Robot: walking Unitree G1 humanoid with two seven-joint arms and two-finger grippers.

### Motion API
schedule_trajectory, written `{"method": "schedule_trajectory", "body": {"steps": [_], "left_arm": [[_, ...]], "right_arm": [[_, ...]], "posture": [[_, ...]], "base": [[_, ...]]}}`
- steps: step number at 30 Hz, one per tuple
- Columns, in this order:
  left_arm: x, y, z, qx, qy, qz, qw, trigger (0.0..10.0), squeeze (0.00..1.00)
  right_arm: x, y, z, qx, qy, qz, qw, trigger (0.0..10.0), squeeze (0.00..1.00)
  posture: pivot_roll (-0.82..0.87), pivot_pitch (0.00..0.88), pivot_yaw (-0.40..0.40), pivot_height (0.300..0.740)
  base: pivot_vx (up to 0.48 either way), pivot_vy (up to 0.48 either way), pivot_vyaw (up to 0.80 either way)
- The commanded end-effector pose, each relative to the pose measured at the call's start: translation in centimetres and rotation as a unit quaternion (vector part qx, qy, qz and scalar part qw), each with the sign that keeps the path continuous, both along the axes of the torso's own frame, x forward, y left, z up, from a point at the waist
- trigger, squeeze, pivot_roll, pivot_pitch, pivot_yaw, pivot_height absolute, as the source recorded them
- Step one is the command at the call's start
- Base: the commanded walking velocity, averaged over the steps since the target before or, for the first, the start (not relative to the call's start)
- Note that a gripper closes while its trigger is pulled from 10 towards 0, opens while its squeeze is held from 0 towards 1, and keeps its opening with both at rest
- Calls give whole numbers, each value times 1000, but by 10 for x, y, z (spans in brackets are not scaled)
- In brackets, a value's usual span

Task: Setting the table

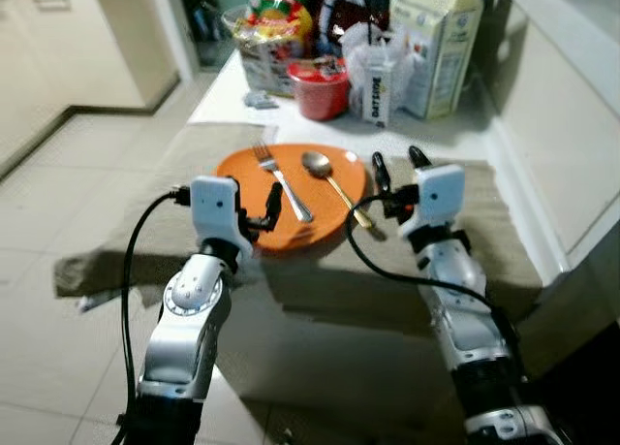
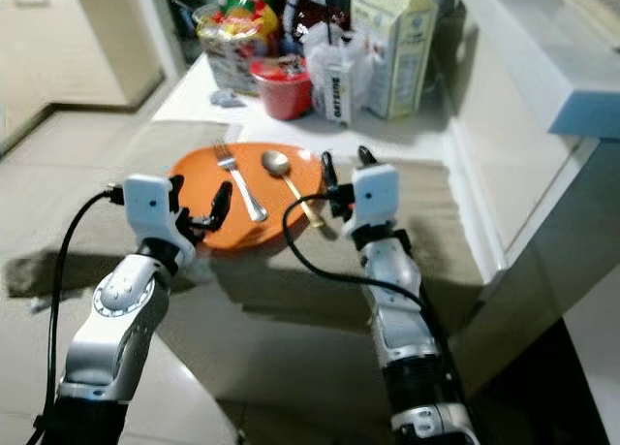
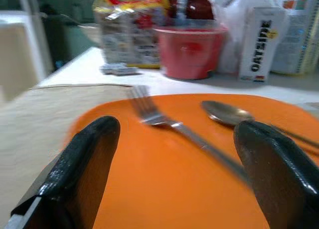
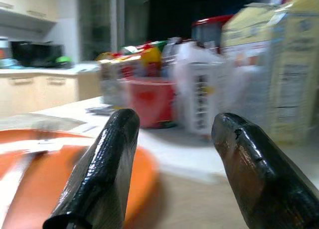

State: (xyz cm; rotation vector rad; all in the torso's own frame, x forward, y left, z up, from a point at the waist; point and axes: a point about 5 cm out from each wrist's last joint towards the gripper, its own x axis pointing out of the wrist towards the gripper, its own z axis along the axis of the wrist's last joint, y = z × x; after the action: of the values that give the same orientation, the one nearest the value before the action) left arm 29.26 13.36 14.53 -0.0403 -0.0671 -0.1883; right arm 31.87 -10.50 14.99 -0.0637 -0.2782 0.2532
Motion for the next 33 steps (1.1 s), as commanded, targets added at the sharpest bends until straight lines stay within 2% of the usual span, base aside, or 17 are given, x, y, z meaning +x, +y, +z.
{"method": "schedule_trajectory", "body": {"steps": [1, 5, 12, 13, 15, 17, 21, 25, 33], "left_arm": [[-1, 6, 1, 0, 1, 8, 1000, 10000, 0], [-1, 5, 0, 1, 4, 8, 1000, 10000, 0], [-3, 7, -2, 1, 10, 9, 1000, 10000, 0], [-3, 7, -2, 1, 10, 9, 1000, 10000, 0], [-2, 6, -2, 0, 11, 9, 1000, 10000, 0], [-2, 6, -1, -1, 10, 8, 1000, 10000, 0], [-3, 5, -1, -1, 10, 7, 1000, 10000, 0], [-8, 5, 0, 6, 13, 3, 1000, 10000, 0], [-12, 14, 3, 13, 16, 15, 1000, 10000, 0]], "right_arm": [[8, 7, 14, 14, 10, 14, 1000, 10000, 0], [15, 7, 17, 24, 45, 22, 998, 10000, 0], [42, -4, 39, -35, 68, 35, 997, 10000, 0], [42, -4, 39, -35, 68, 35, 997, 10000, 0], [57, -8, 44, -54, 98, 42, 993, 10000, 0], [64, -8, 45, -63, 112, 44, 991, 10000, 0], [73, -3, 45, -74, 132, 51, 987, 10000, 0], [82, 12, 49, -65, 154, 71, 983, 10000, 0], [86, 30, 46, -79, 169, 85, 979, 10000, 0]], "posture": [[-157, 0, 82, 740], [-158, 0, 83, 740], [-156, 0, 76, 740], [-156, 0, 76, 740], [-150, 0, 71, 740], [-147, 0, 70, 740], [-133, 0, 71, 740], [-99, 0, 71, 740], [-65, 0, 71, 740]], "base": [[0, 0, 0], [0, 0, 0], [0, 0, 0], [0, 0, 0], [0, 0, 0], [0, 0, 0], [0, 0, 0], [0, 0, 0], [0, 0, 0]]}}
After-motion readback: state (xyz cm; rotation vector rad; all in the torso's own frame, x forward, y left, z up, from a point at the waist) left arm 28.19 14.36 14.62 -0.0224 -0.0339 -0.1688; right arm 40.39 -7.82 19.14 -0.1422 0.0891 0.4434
